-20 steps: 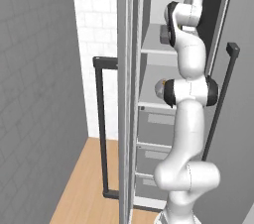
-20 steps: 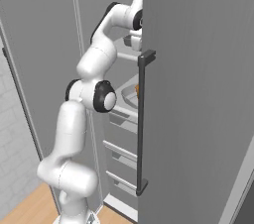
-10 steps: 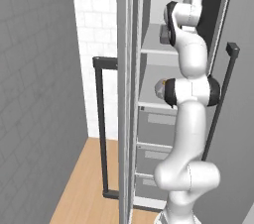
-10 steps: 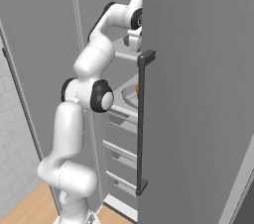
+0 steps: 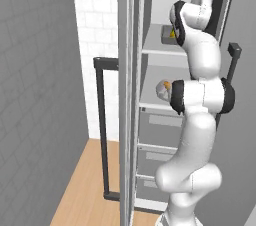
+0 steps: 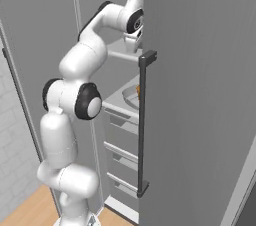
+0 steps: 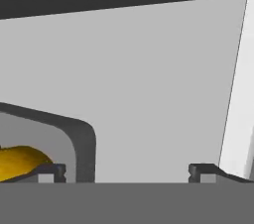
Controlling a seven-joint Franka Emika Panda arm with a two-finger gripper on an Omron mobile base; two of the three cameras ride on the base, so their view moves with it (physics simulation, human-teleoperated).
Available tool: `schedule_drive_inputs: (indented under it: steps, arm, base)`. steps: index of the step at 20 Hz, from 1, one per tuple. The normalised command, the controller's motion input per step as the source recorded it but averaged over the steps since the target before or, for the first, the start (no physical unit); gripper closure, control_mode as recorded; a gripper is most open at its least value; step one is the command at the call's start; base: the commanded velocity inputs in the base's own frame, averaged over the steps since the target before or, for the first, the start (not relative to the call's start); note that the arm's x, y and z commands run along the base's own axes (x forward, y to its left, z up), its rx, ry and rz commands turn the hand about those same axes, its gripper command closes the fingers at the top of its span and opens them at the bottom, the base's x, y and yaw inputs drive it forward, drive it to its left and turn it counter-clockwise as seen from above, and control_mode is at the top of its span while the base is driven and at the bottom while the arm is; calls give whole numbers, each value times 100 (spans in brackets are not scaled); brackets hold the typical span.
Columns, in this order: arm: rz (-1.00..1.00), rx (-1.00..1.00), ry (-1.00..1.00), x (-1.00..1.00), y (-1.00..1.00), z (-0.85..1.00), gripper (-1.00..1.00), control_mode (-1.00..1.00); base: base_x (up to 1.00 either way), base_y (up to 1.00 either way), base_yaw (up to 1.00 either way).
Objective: Take the meat container that has the chicken drumstick and place it on the second highest rack of the freezer. Then take the vegetable container that has the lemon and broccoli and place it on the highest rack of the freezer.
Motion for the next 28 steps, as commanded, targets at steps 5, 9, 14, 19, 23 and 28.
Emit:
schedule_drive_inputs:
  steps: [5, 9, 14, 19, 23, 28]
  arm:
    - [0, -10, -19, -33, 24, -52, -100, -100]
    - [0, -3, -16, -33, 8, 14, -100, -100]
    - [0, 0, -11, -63, 15, 24, -100, -100]
    - [0, 0, -1, -93, 36, 0, -100, -100]
    - [0, 0, 0, -100, 40, 0, -100, -100]
    - [0, 0, 6, -100, 40, -22, -100, -100]
  base:
    - [0, 0, 0]
    - [0, 0, 0]
    - [0, 0, 0]
    - [0, 0, 0]
    - [0, 0, 0]
    - [0, 0, 0]
